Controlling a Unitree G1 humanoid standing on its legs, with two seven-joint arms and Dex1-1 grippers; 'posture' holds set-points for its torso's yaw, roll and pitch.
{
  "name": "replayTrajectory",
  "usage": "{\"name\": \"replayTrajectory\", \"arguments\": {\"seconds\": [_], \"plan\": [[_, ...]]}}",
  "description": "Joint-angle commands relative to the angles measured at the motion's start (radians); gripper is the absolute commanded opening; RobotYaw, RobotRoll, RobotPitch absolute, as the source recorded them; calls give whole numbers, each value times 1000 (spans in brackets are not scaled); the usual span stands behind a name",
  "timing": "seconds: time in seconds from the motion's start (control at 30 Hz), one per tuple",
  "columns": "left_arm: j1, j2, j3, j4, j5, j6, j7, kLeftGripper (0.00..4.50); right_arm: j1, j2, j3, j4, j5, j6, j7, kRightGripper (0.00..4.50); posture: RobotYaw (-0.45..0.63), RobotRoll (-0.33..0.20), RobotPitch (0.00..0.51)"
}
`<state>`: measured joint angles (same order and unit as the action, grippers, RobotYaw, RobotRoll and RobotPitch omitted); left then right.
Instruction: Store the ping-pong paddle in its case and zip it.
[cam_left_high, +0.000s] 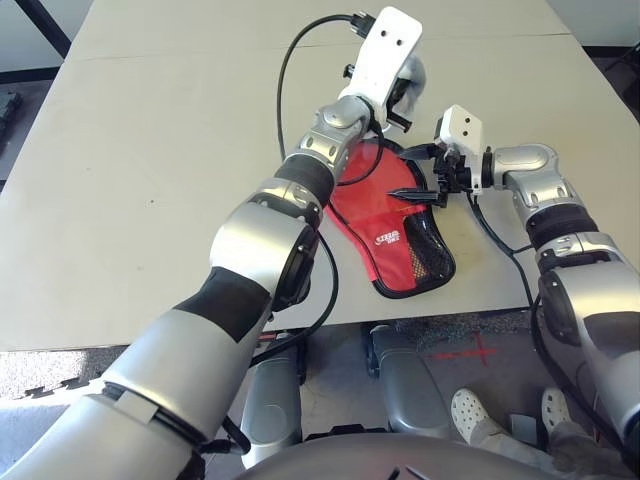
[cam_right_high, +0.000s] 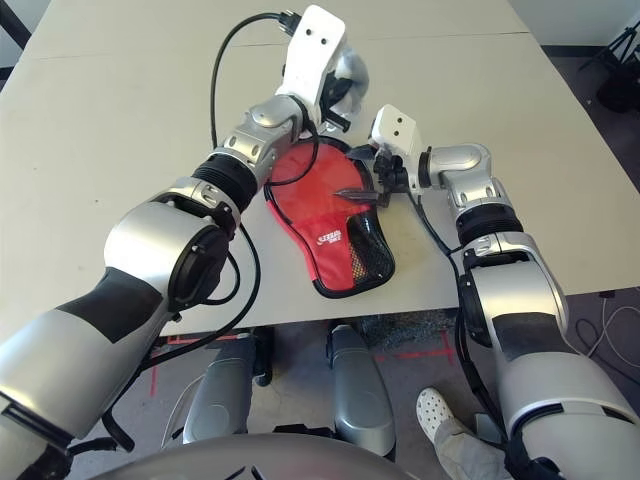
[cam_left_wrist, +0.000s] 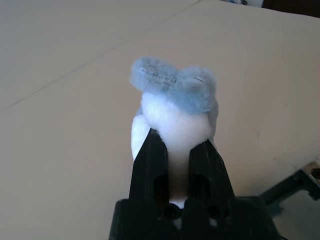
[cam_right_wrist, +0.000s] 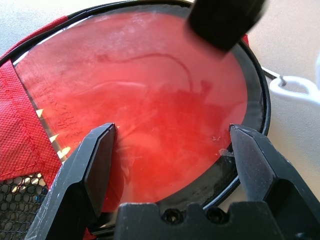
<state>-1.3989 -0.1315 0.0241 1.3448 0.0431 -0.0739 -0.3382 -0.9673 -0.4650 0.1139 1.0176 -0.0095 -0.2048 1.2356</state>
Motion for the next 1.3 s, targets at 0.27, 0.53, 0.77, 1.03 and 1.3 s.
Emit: {"name": "replayTrajectory", "arguments": {"seconds": [0.27, 0.53, 0.77, 1.03, 1.3], "plan": [[3, -38, -22, -52, 4, -1, -108, 3086, 71, 21, 61, 62, -75, 33, -46, 4500, -93, 0, 275], [-80, 33, 26, -53, -18, -2, -97, 4480, 69, 27, 61, 66, -79, 32, -54, 4500, -82, 0, 264], [-134, 131, 48, -61, -21, 12, -169, 4480, 68, 28, 60, 70, -81, 30, -61, 4500, -77, 0, 261], [-64, 271, -21, -118, 22, 53, -374, 4480, 65, 26, 53, 74, -76, 30, -67, 4500, -66, 0, 264], [215, 371, -107, -457, -18, 196, -634, 4480, 62, 20, 49, 80, -73, 33, -72, 4500, -49, 0, 261]]}}
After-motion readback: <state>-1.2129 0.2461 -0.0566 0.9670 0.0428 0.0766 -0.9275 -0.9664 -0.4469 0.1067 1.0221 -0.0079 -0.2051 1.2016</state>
